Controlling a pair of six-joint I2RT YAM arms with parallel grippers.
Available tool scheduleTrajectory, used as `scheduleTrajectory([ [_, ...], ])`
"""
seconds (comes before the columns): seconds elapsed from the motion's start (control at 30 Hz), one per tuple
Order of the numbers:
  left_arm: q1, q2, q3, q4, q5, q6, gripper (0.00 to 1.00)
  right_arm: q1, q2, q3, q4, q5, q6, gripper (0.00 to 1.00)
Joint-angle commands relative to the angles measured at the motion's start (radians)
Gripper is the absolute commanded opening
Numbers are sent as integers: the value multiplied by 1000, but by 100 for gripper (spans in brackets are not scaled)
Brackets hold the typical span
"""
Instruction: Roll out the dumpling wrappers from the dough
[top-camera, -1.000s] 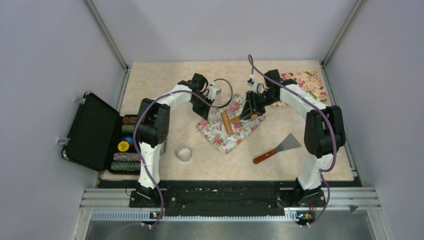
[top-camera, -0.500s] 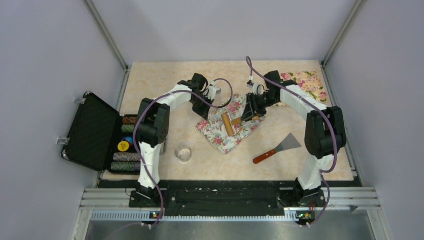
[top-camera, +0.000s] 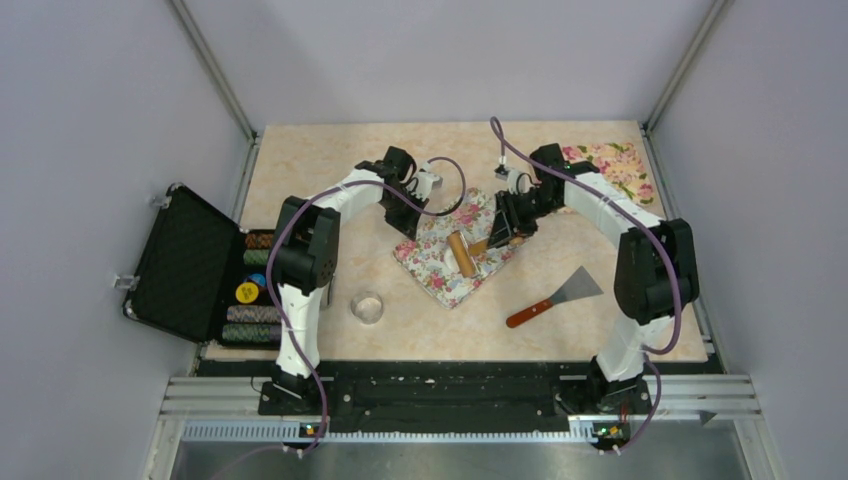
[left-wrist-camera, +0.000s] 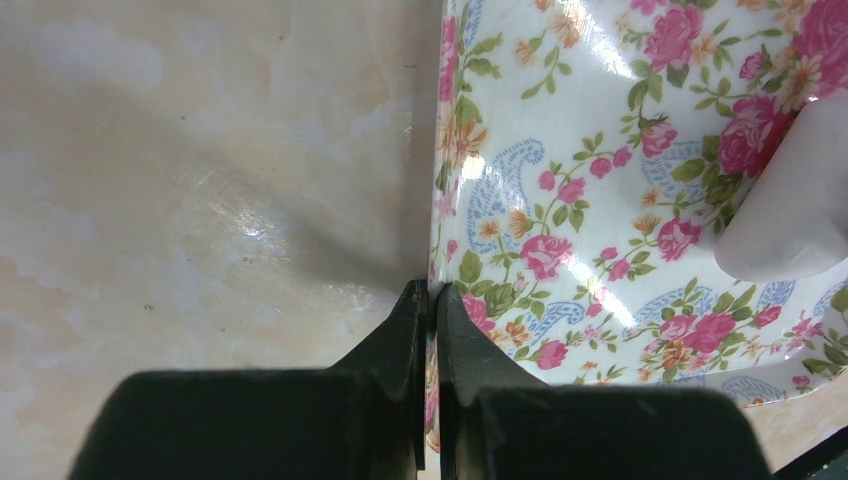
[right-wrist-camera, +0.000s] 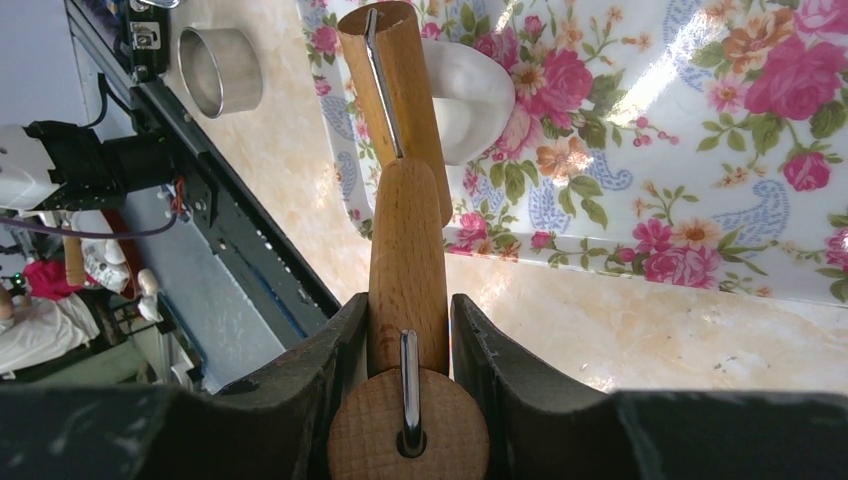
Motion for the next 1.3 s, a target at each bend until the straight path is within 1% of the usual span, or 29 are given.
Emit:
scheduleTrajectory([
  [0.0, 0, 33, 10, 9, -40, 0, 0, 14, -65, -6, -32, 7, -41, 0],
  [0.13, 0, 34, 12, 8, -40, -1, 0, 20, -90, 40, -41, -15, -62, 0],
  [0.37, 0, 34, 13, 8, -39, 0, 0, 19, -169, 176, -15, -60, -107, 0],
  [0.47, 0, 35, 13, 8, -39, -1, 0, 32, -190, 203, 5, -31, -150, 0],
  [0.57, 1, 34, 13, 8, -39, 0, 0, 77, -204, 213, 4, 79, -242, 0],
  [0.67, 0, 33, 12, 8, -41, 0, 0, 161, -218, 191, -22, 214, -385, 0],
  [0.77, 0, 34, 12, 8, -41, -1, 0, 246, -232, 133, -31, 370, -511, 0],
  [0.87, 1, 34, 13, 8, -41, -2, 0, 296, -245, 67, 14, 474, -562, 0],
  [1.03, 1, 34, 13, 7, -43, -3, 0, 328, -244, 18, 105, 591, -599, 0],
  [1.27, 1, 35, 13, 7, -42, -2, 0, 352, -254, 39, 111, 615, -633, 0],
])
